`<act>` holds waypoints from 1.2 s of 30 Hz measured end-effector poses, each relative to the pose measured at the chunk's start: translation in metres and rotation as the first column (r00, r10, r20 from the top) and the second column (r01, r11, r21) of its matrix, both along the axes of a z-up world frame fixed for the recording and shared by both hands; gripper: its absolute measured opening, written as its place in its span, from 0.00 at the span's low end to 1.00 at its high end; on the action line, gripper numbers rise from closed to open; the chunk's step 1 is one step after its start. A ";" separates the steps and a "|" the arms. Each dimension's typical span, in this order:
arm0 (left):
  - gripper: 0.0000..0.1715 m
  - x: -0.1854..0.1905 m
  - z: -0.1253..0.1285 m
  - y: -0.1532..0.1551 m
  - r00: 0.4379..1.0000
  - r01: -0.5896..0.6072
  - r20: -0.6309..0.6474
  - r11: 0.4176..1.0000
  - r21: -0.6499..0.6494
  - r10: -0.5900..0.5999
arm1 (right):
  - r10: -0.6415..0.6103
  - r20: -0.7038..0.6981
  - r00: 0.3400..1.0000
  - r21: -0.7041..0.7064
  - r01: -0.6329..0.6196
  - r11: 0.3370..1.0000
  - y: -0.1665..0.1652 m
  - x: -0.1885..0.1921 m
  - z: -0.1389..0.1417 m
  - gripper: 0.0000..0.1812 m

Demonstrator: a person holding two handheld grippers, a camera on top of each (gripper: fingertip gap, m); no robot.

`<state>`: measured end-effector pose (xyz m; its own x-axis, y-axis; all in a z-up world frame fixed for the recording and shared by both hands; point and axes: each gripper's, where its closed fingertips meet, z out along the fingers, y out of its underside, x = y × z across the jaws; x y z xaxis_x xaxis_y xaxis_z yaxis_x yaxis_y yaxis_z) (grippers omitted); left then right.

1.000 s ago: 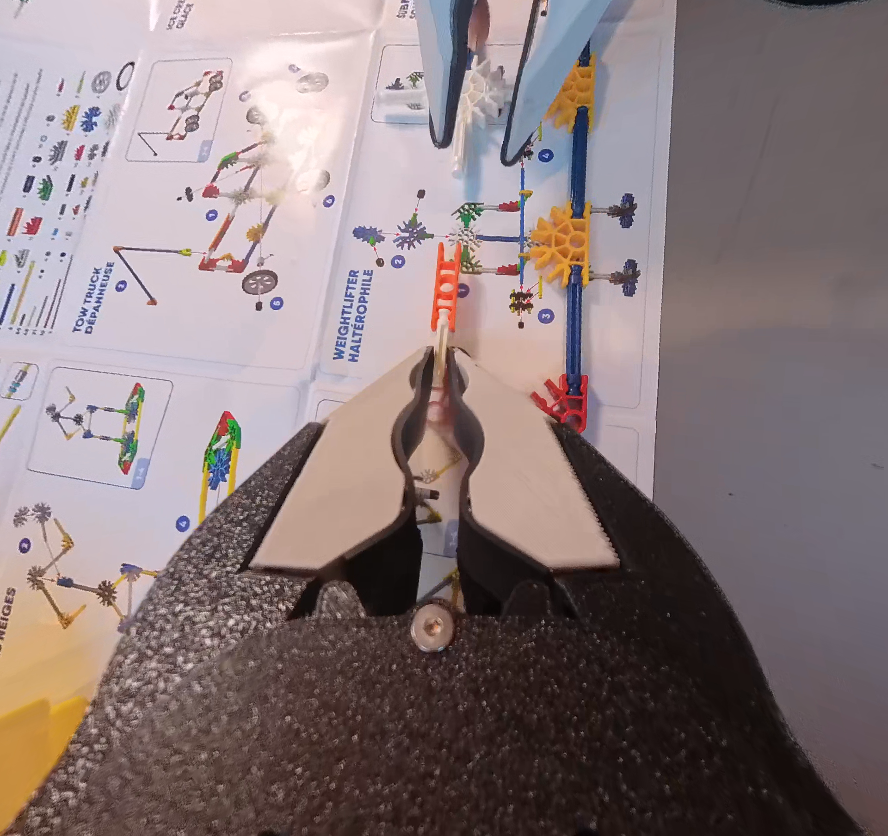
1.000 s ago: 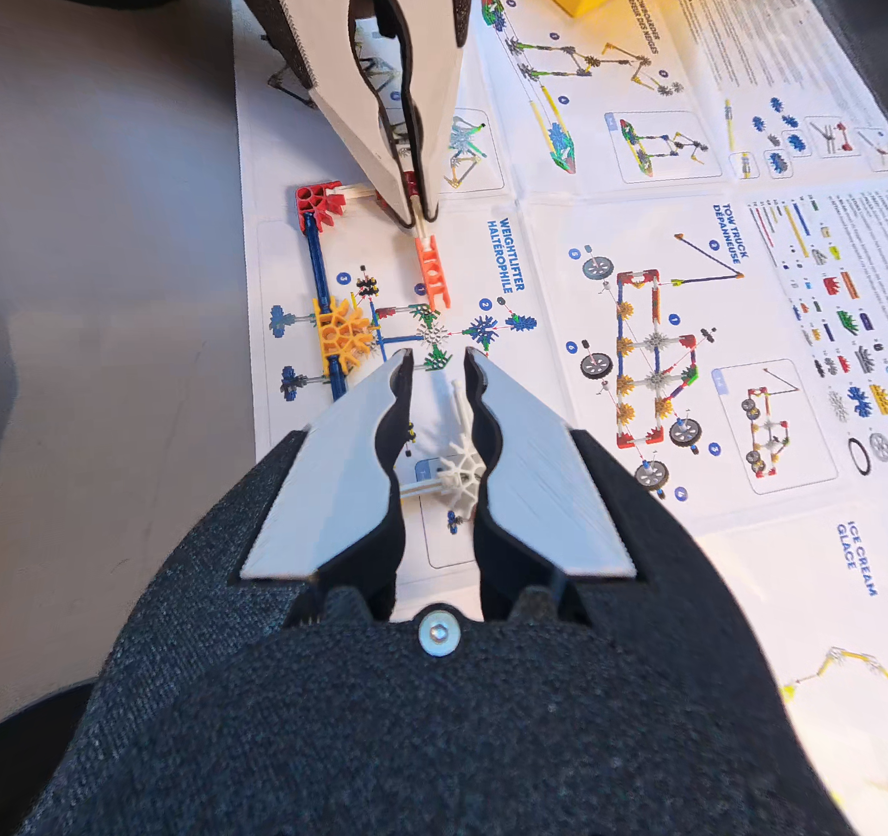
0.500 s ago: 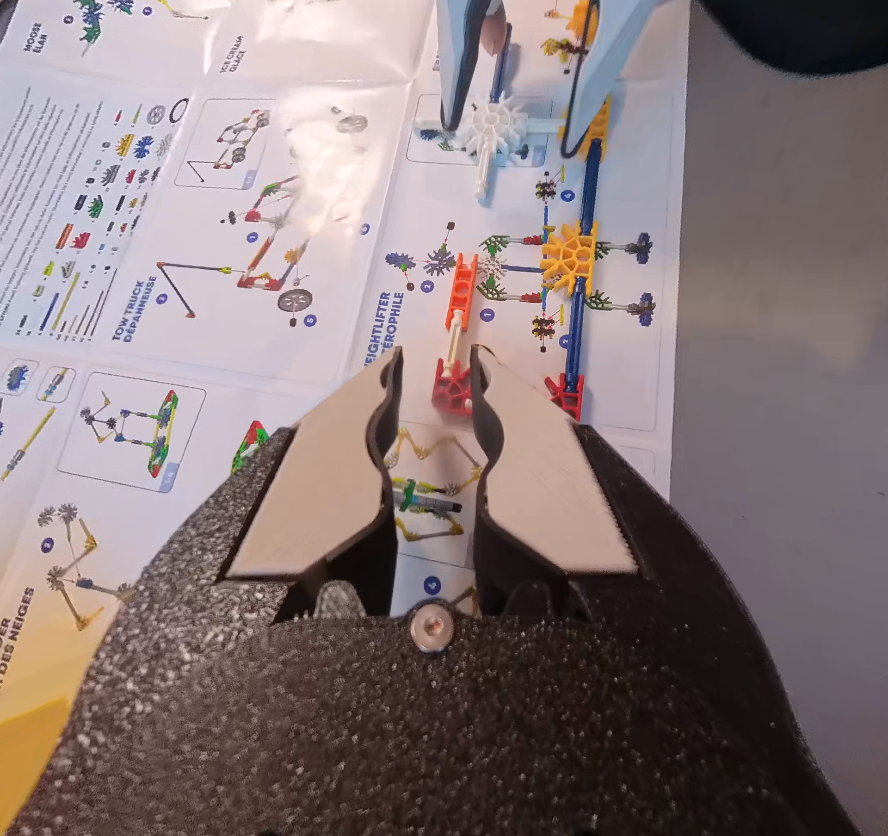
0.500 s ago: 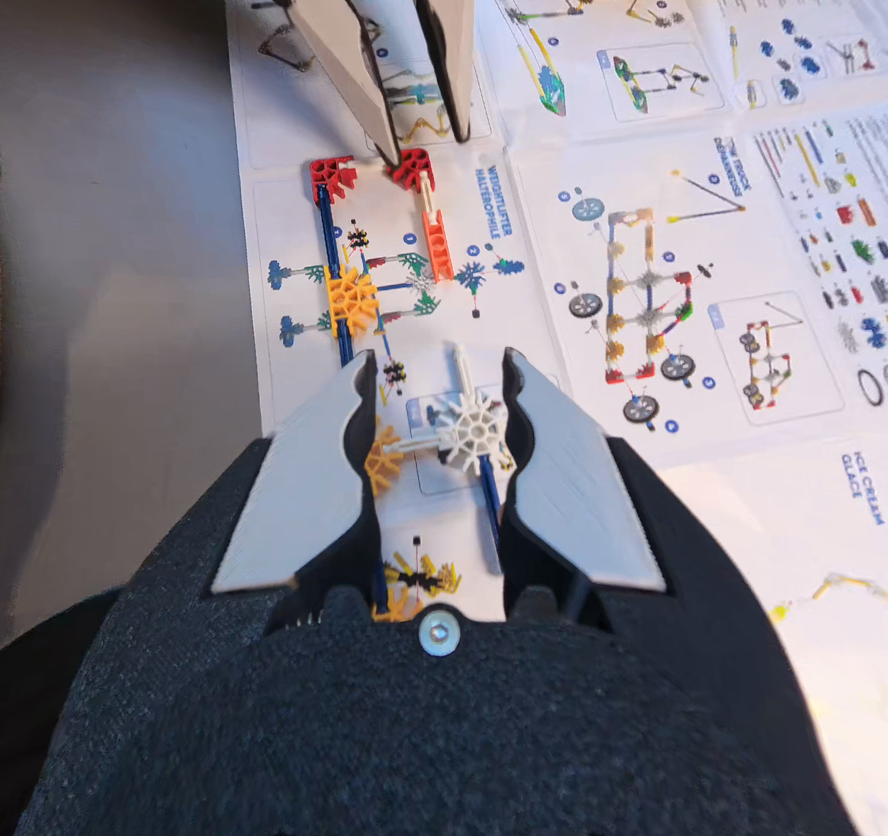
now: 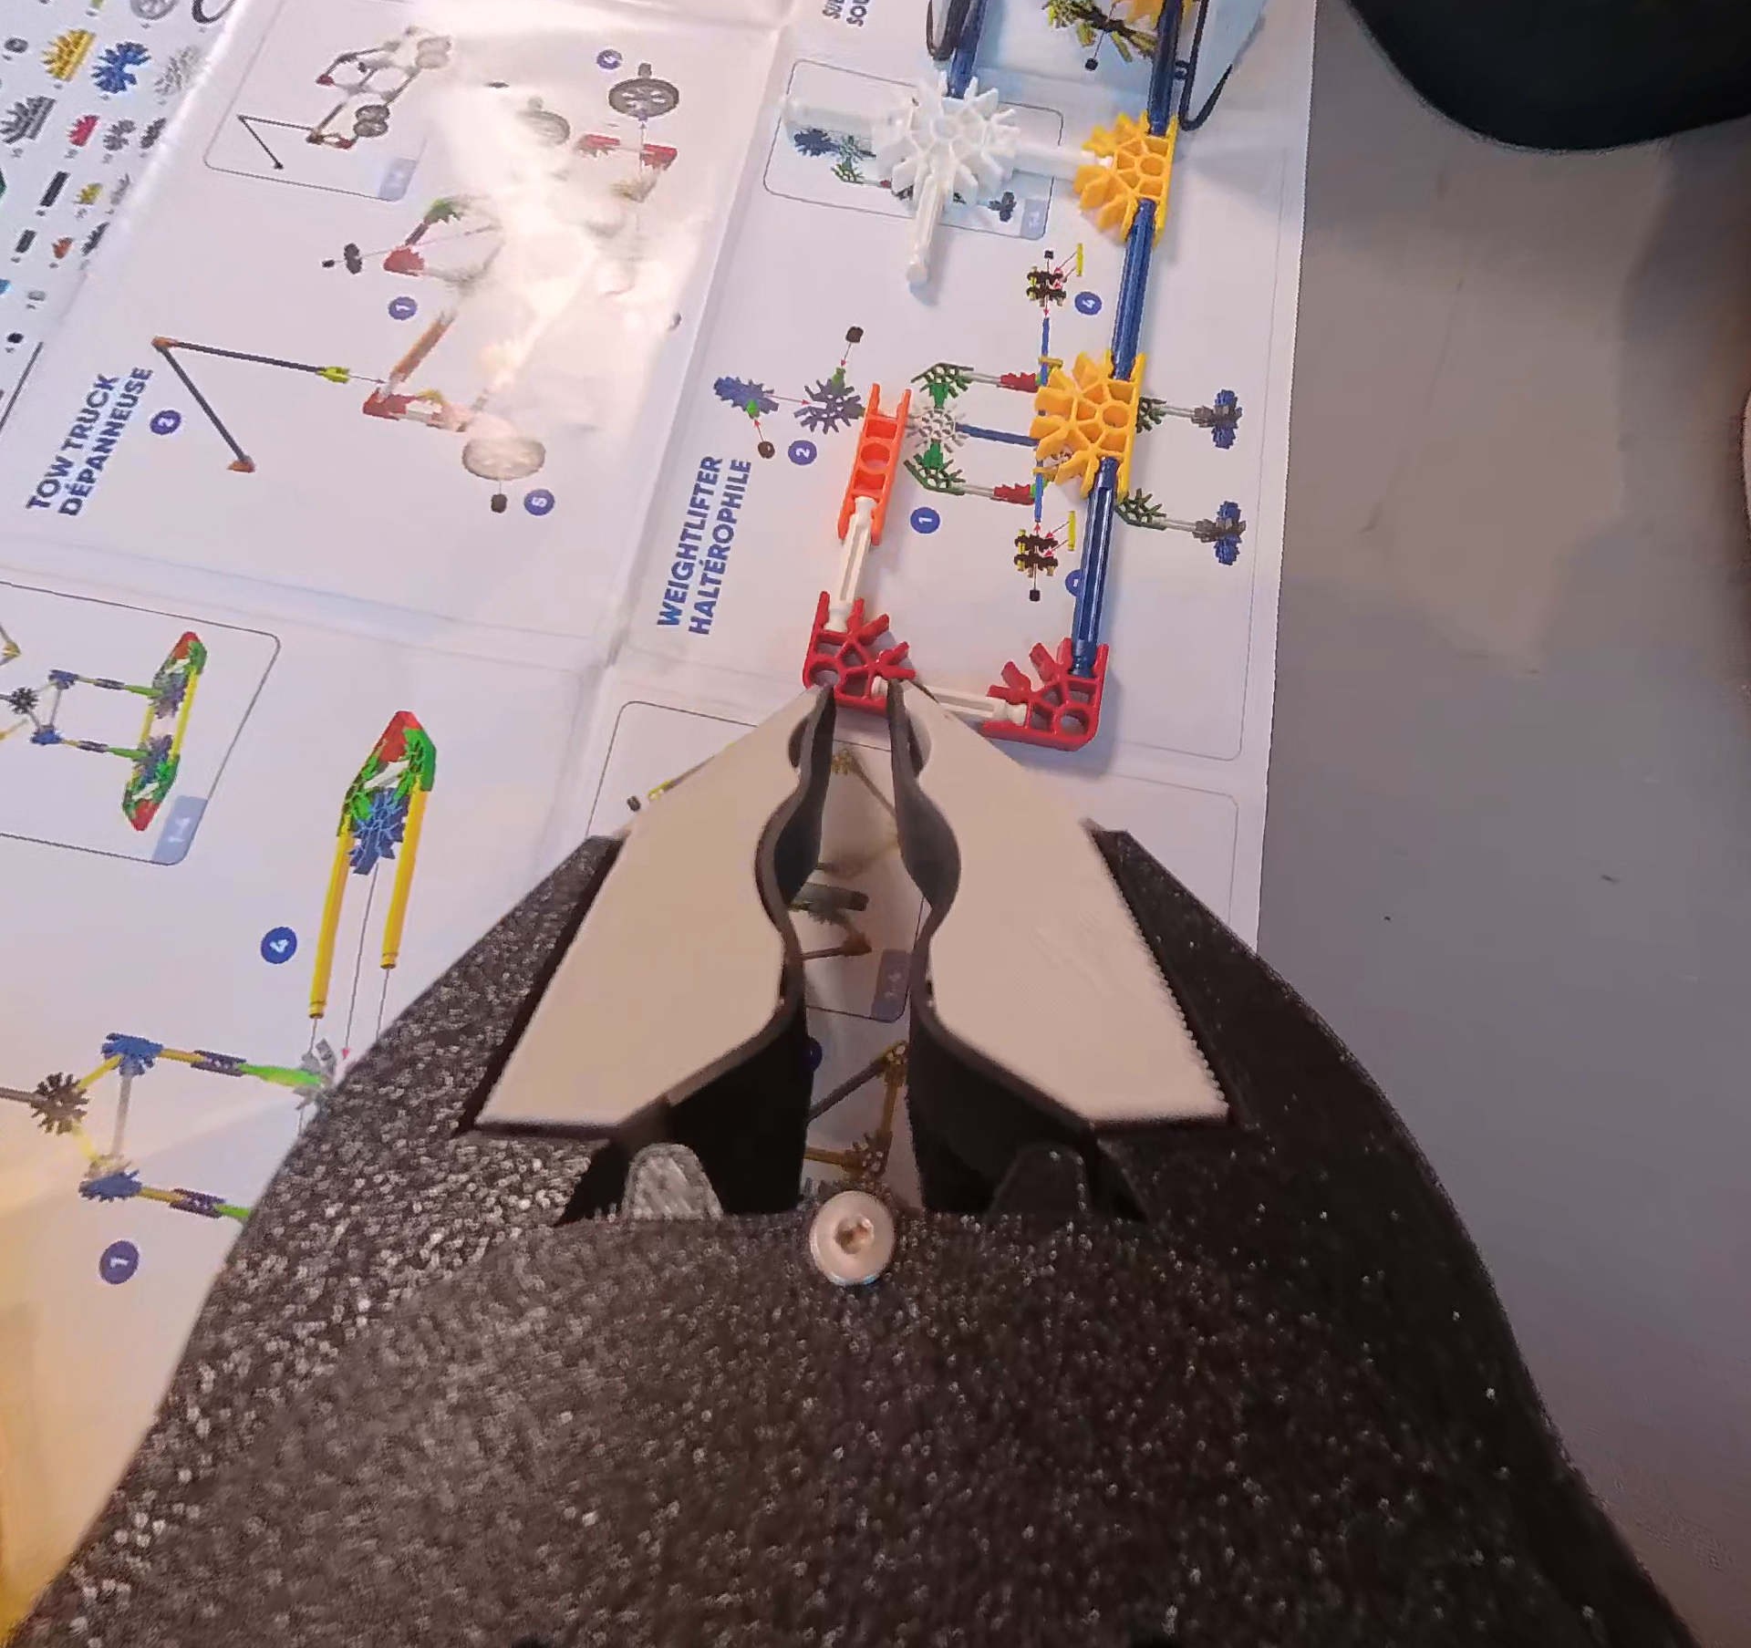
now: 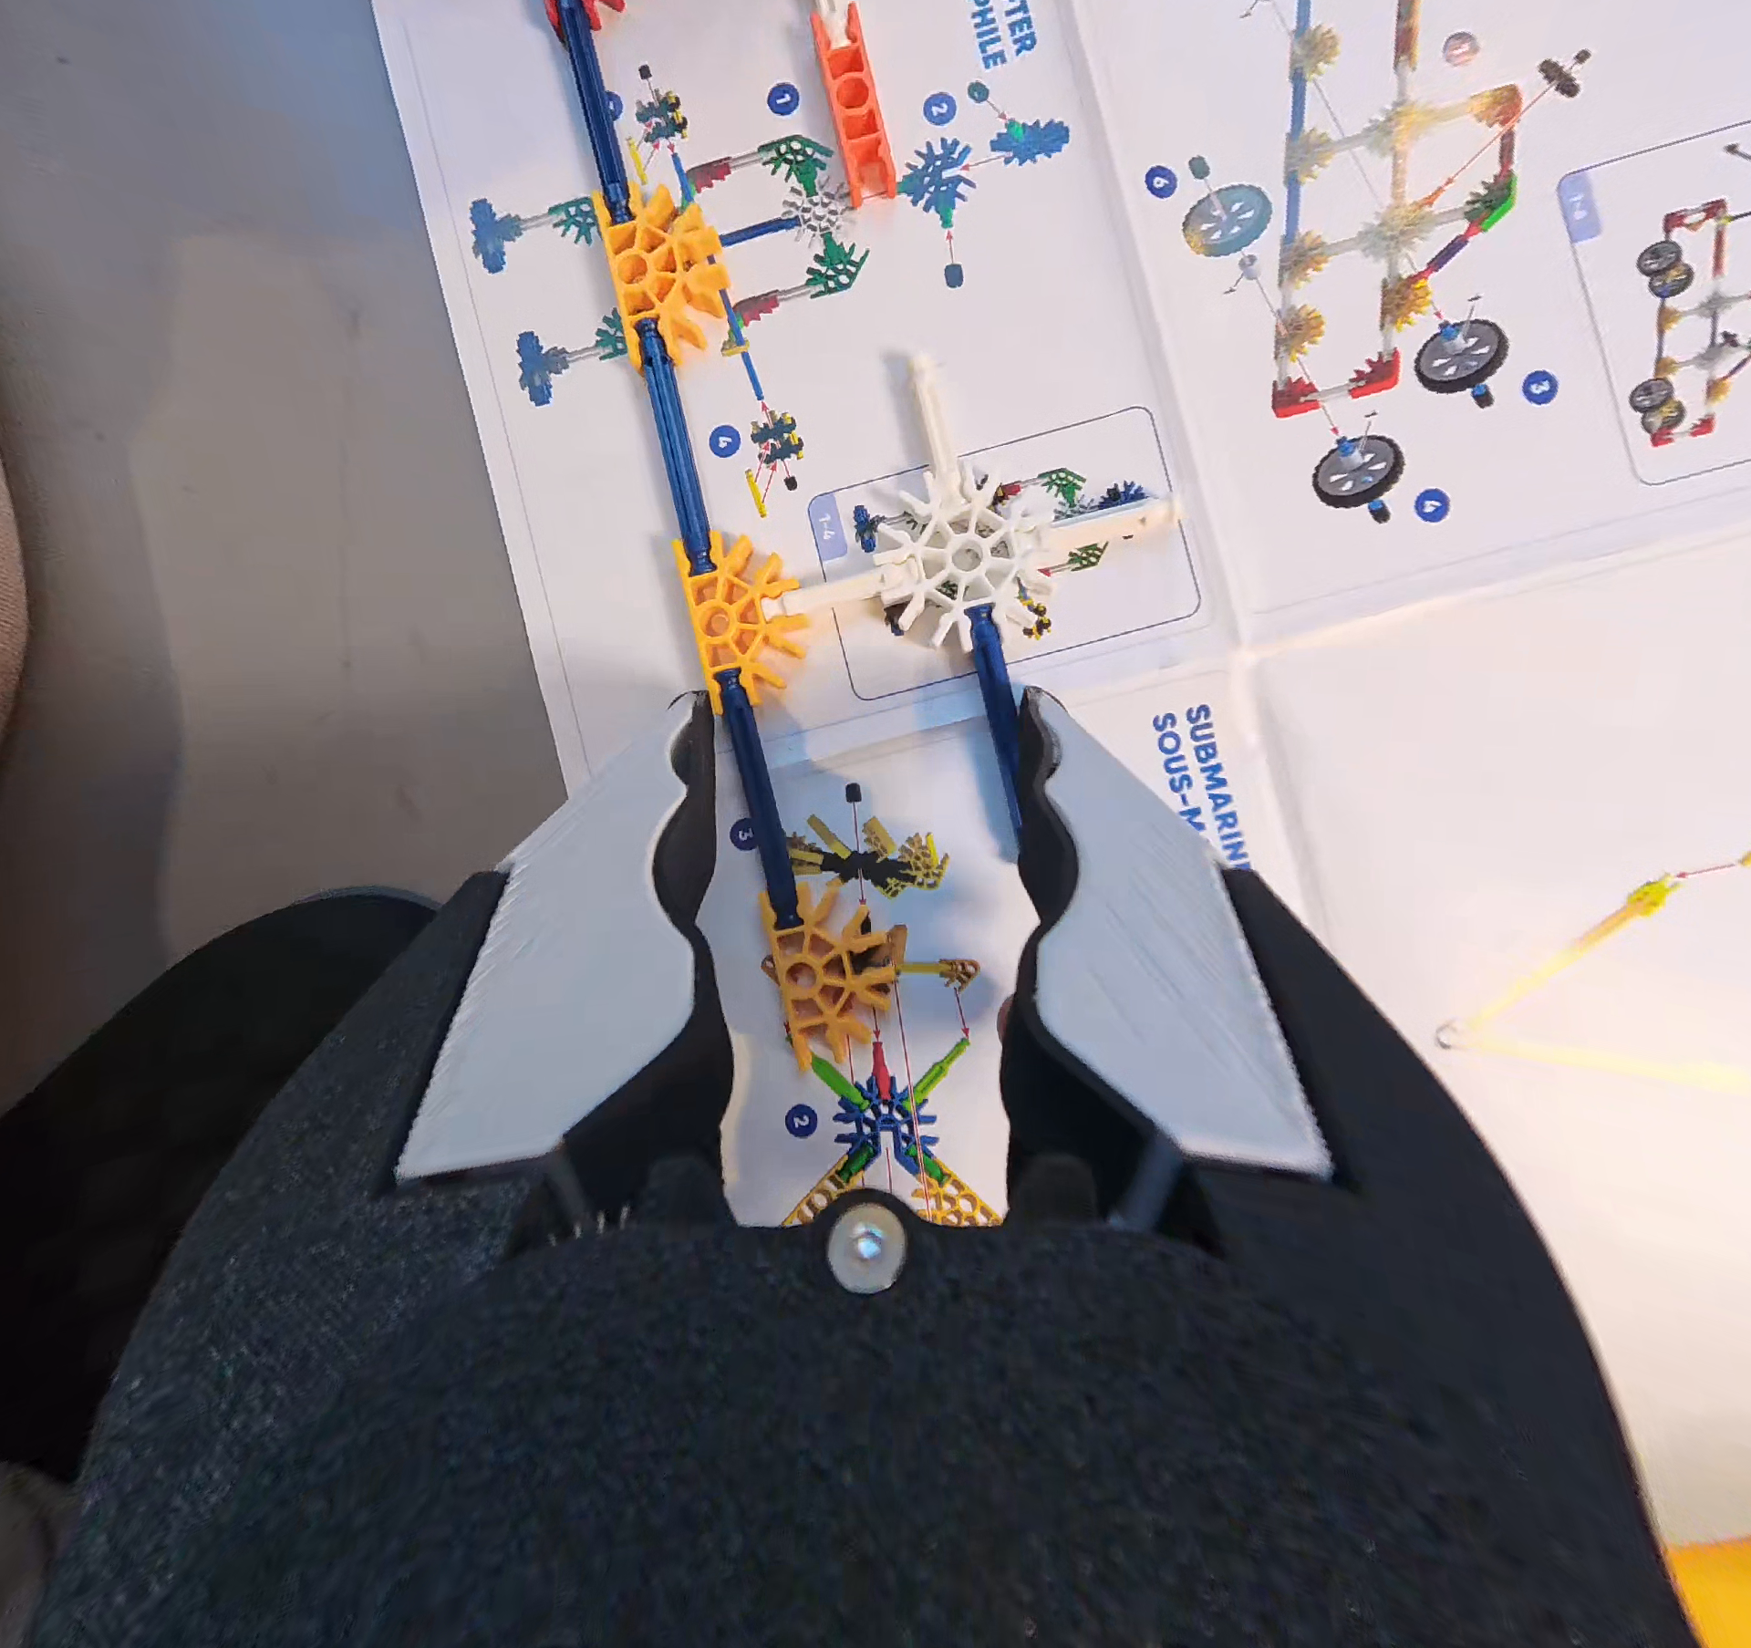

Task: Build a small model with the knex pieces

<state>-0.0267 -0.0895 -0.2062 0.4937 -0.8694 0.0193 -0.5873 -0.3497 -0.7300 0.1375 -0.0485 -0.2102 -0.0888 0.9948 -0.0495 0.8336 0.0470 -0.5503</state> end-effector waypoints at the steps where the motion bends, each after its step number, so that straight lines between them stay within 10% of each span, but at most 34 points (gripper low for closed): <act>1: 0.05 0.000 0.000 0.000 1.000 -0.001 0.001 1.000 0.000 0.001 | 0.000 -0.001 1.000 0.002 0.000 1.000 0.000 0.000 0.000 0.35; 13: 0.10 -0.006 0.018 0.012 0.991 -0.099 0.100 0.993 0.060 0.092 | -0.088 -0.191 0.978 0.001 0.090 0.996 0.013 -0.012 0.029 0.41; 26: 0.15 -0.052 0.049 0.060 0.878 -0.472 0.211 0.848 0.240 0.429 | -0.348 -0.649 0.676 0.074 0.512 0.856 0.093 -0.044 0.083 0.29; 36: 0.14 -0.063 0.049 0.066 0.849 -0.528 0.200 0.807 0.264 0.490 | -0.334 -0.636 0.696 0.114 0.513 0.851 0.093 -0.047 0.074 0.21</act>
